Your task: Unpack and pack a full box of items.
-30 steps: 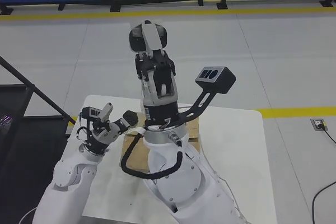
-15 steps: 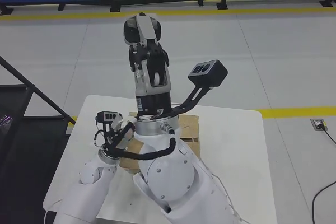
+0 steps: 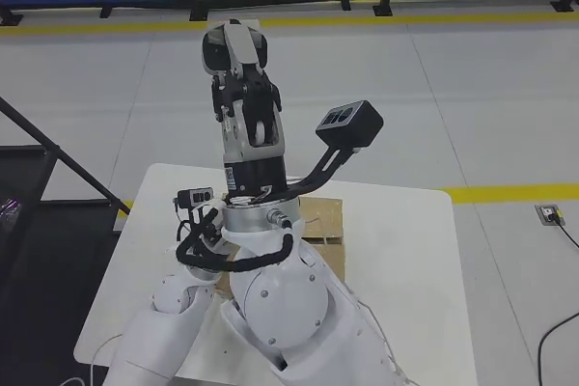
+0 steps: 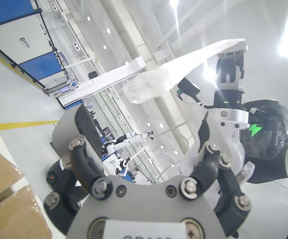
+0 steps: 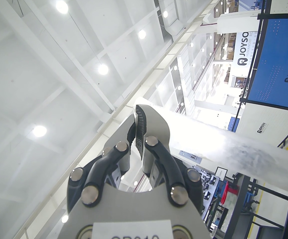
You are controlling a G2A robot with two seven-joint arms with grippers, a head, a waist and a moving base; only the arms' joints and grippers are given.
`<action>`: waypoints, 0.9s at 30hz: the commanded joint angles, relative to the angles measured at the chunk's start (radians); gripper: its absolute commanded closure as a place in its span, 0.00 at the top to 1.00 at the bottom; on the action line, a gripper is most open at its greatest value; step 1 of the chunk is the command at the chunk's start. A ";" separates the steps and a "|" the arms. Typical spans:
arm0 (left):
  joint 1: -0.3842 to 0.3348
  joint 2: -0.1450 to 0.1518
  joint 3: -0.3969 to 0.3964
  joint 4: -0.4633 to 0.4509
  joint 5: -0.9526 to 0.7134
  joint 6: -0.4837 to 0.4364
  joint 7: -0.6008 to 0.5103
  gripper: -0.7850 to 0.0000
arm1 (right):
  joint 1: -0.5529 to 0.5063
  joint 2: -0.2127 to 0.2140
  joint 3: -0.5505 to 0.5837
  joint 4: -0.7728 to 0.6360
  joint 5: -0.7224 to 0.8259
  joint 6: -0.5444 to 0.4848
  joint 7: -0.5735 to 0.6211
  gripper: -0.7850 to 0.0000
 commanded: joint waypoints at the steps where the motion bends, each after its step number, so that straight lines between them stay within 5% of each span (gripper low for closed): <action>1: -0.007 -0.002 -0.003 0.008 0.000 0.007 0.010 1.00 | -0.001 -0.005 0.000 0.001 -0.002 0.000 0.003 0.00; 11: 0.001 -0.012 -0.021 -0.005 -0.066 0.003 -0.022 0.86 | -0.020 -0.026 0.012 0.002 -0.018 -0.002 0.017 0.00; 15: 0.005 -0.006 -0.065 0.019 0.137 -0.104 0.013 0.82 | -0.027 -0.033 0.018 0.003 -0.023 -0.003 0.018 0.00; 20: 0.048 -0.015 -0.151 -0.007 0.631 -0.182 0.284 0.99 | -0.035 -0.043 0.025 0.003 -0.029 0.001 0.028 0.00; 27: 0.125 -0.050 -0.220 -0.150 1.284 -0.078 0.760 0.98 | -0.047 -0.055 0.028 0.001 -0.037 0.007 0.044 0.00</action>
